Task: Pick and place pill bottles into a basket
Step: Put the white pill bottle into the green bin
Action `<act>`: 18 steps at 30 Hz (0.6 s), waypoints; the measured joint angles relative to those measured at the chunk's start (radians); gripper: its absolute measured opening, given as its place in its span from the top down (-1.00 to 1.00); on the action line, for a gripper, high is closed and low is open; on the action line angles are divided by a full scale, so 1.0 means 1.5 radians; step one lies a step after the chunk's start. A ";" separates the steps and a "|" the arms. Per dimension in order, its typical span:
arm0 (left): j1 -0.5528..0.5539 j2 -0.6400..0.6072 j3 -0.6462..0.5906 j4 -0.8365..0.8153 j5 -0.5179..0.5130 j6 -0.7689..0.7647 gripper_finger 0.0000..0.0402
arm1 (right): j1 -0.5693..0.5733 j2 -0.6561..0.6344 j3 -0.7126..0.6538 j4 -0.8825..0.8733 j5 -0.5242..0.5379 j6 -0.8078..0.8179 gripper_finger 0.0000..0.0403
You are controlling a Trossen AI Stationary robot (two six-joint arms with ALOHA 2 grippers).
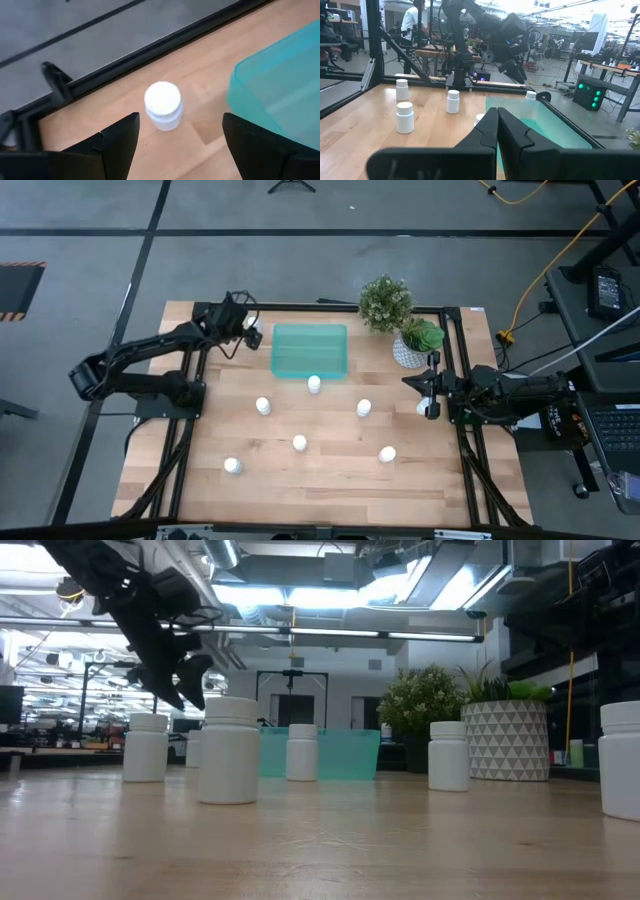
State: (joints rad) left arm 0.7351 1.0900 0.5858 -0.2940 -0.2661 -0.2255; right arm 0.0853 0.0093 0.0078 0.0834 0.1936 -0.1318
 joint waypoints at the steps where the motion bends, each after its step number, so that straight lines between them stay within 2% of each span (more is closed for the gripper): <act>1: 0.003 0.003 0.000 0.006 0.004 0.000 -0.39 | 0.000 0.000 0.000 0.000 0.000 0.000 0.95; 14: 0.028 0.068 0.000 0.082 0.015 0.021 -0.39 | 0.000 0.000 0.000 0.000 0.000 0.000 0.95; 18: 0.030 0.095 0.000 0.103 -0.003 0.025 -0.39 | 0.000 0.000 0.000 0.000 -0.001 0.000 0.95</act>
State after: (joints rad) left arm 0.7797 1.2332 0.5858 -0.1399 -0.2701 -0.1882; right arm 0.0853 0.0093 0.0078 0.0834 0.1928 -0.1318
